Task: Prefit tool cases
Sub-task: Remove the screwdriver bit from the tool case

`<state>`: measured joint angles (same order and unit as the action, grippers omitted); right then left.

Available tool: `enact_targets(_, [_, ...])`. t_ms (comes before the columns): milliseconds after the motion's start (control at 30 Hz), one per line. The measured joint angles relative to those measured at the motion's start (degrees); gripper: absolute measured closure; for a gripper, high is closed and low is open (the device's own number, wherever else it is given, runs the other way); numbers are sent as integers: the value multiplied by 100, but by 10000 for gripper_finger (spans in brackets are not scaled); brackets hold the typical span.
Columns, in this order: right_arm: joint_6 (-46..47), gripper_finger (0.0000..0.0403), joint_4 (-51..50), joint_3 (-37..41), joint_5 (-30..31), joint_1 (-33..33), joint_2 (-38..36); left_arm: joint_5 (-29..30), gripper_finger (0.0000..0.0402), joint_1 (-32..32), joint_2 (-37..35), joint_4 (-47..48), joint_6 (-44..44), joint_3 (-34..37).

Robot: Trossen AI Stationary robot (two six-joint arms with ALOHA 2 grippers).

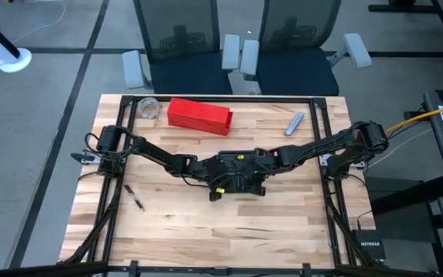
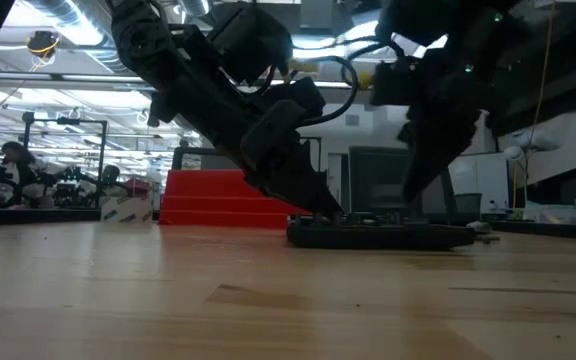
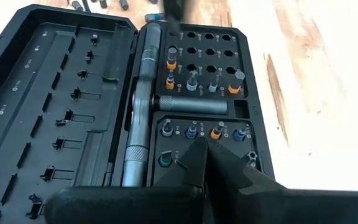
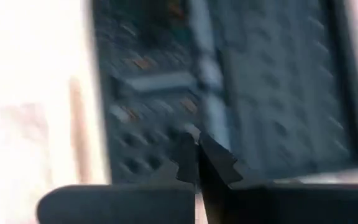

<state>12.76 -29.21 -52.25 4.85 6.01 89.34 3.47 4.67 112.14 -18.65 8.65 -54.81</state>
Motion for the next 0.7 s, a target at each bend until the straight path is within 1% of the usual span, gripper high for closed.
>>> enact_targets(100, [72, 401, -738, 26, 493, -246, -534, 37, 402, 26, 0, 3, 7, 0])
enact_targets(200, [247, 401, -1330, 211, 1023, -580, -1134, 32, 401, 26, 0, 0, 25, 0])
enact_targets(267, [490, 401, -1482, 481, 1092, -884, -1509, 34, 401, 26, 0, 2, 19, 0])
enact_targets(367, [815, 401, -1321, 971, 675, -1385, -1932, 28, 401, 26, 0, 2, 17, 0])
enact_targets(433, [1007, 394, -1143, 1255, 360, -1619, -2038, 30, 401, 26, 0, 2, 23, 0])
enact_targets(500, [1232, 381, -940, 1471, 244, -1796, -2062, 20, 401, 26, 0, 1, 28, 0])
enact_targets(600, [1392, 348, -614, 1659, -38, -2016, -2007, 15, 402, 26, 0, 0, 37, 0])
enact_targets(700, [1367, 303, -357, 1703, -309, -2115, -1958, 15, 401, 26, 0, 2, 43, 0])
